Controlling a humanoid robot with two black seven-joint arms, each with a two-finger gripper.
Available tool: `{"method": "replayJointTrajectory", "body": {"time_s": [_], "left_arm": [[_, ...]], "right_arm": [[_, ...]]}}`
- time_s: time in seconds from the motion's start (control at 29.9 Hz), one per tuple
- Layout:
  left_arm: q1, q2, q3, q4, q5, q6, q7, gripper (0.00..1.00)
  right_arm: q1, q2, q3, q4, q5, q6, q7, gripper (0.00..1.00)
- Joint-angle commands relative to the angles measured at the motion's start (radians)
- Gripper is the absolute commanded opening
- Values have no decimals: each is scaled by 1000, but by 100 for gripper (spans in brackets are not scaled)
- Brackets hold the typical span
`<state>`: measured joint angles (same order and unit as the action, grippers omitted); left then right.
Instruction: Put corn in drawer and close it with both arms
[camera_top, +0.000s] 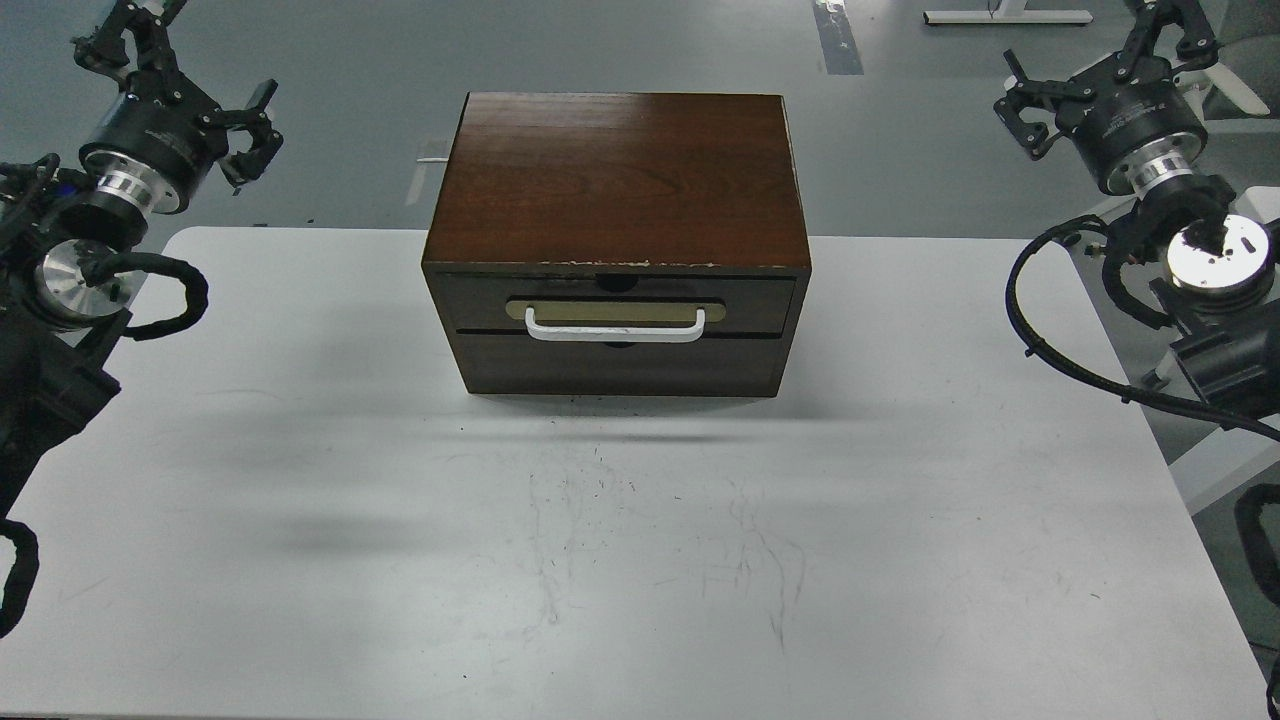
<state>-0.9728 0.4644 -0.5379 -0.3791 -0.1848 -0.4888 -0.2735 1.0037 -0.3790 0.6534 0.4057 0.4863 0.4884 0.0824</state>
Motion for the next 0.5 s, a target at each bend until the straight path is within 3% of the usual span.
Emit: {"method": "replayJointTrajectory", "body": {"time_s": [0.0,0.47], "left_arm": [[14,-6,-8,0,-1,0,-3,95],[20,-6,-7,0,1,0,2,97]], "right_arm": [[-4,3,-6,1,0,0,2,100],[4,3,-12,-1,-6,0,8,100]]}}
